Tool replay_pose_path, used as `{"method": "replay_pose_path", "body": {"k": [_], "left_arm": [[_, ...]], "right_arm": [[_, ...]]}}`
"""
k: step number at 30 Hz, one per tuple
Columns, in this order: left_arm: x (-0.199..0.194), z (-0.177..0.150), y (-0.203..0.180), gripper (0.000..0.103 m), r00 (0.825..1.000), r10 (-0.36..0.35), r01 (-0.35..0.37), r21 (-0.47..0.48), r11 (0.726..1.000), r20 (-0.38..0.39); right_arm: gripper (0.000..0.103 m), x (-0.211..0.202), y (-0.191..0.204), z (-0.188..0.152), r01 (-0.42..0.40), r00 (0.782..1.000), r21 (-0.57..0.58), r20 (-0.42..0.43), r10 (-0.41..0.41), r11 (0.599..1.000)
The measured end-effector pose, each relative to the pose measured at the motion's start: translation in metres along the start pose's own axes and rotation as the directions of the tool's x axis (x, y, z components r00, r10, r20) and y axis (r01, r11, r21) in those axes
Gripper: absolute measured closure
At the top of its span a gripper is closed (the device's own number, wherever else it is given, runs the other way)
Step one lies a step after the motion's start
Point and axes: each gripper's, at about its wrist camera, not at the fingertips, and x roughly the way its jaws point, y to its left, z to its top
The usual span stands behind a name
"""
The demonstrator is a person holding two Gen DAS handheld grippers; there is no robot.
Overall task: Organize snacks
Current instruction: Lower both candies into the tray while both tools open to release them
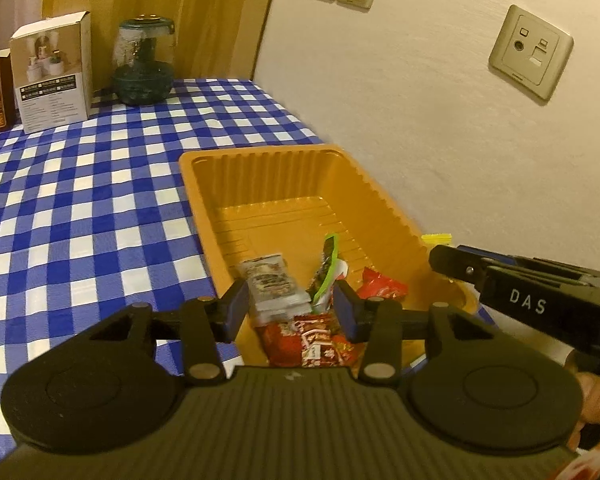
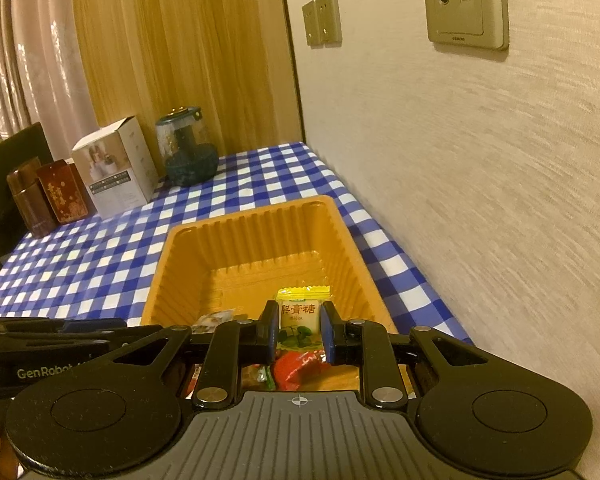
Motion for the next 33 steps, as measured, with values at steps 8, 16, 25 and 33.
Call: {"method": "replay_pose_path", "body": {"k": [8, 16, 25, 33], "left_arm": [[-0.003, -0.004, 0.0, 0.058, 1.0, 0.006, -0.006, 0.001, 1.0, -0.002], [-0.004, -0.005, -0.003, 0.057, 1.0, 0.006, -0.006, 0.007, 1.0, 0.0], [-0.002, -0.003, -0.002, 0.053, 1.0, 0.012, -0.012, 0.007, 1.0, 0.004], [0.002, 0.003, 0.006, 0.051, 1.0, 0.024, -0.024, 0.005, 1.0, 0.009]], "right_arm": [[0.081, -0.003, 0.002, 0.001, -0.009, 1.0, 0.0, 0.004, 0.009, 1.0], [0.081, -0.002, 0.002, 0.003, -0.019, 1.0, -0.002, 0.001, 0.019, 1.0], [0.081, -0.001, 0.004, 0.002, -0.02, 1.0, -0.003, -0.001, 0.02, 1.0], [0.081, 0.006, 0.011, 0.004, -0.026, 1.0, -0.009, -0.001, 0.026, 1.0]]}}
